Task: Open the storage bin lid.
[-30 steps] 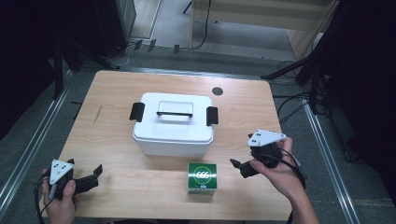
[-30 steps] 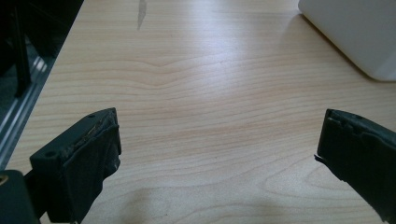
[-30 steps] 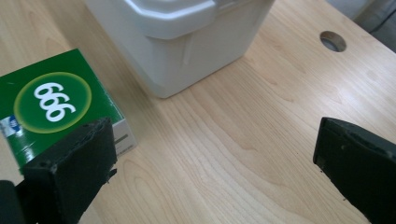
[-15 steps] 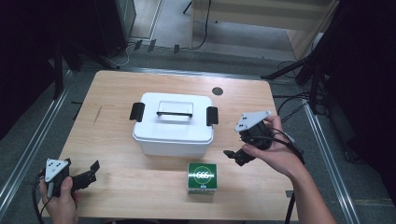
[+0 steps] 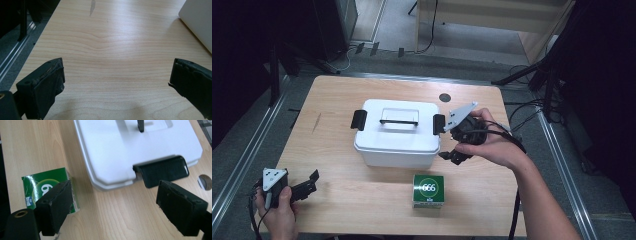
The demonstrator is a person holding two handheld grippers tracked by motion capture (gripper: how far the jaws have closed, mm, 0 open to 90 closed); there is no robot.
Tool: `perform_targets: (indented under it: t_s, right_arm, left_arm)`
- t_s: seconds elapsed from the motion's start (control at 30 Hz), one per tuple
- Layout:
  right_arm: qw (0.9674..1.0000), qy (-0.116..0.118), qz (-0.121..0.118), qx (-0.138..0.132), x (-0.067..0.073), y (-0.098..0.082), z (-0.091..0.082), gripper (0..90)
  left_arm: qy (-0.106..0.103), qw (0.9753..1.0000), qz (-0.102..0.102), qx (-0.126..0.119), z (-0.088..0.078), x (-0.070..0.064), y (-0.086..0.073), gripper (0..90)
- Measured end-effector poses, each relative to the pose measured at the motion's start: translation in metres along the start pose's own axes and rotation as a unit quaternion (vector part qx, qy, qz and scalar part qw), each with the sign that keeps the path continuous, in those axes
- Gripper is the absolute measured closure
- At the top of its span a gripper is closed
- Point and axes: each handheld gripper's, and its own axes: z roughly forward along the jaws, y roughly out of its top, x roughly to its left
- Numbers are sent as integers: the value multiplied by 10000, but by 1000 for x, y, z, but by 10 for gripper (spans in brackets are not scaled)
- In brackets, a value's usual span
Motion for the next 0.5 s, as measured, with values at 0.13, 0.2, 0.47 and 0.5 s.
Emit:
perform_targets:
  t_s: [0.13,0.2,0.47,0.5]
  right_arm:
    - [9997,106,-217,82,-2,14,2,154]
    - [9994,151,-305,110,-2,20,4,158]
    - [9975,25,-561,439,-4,38,19,246]
    - [9974,4,-558,449,-5,40,20,264]
  left_arm:
    - [-46,9999,115,54,0,-1,0,2]
    - [-68,9998,188,82,1,-1,0,2]
    - [-46,9990,432,93,1,-7,0,2]
    - [-39,9988,483,114,2,-8,0,2]
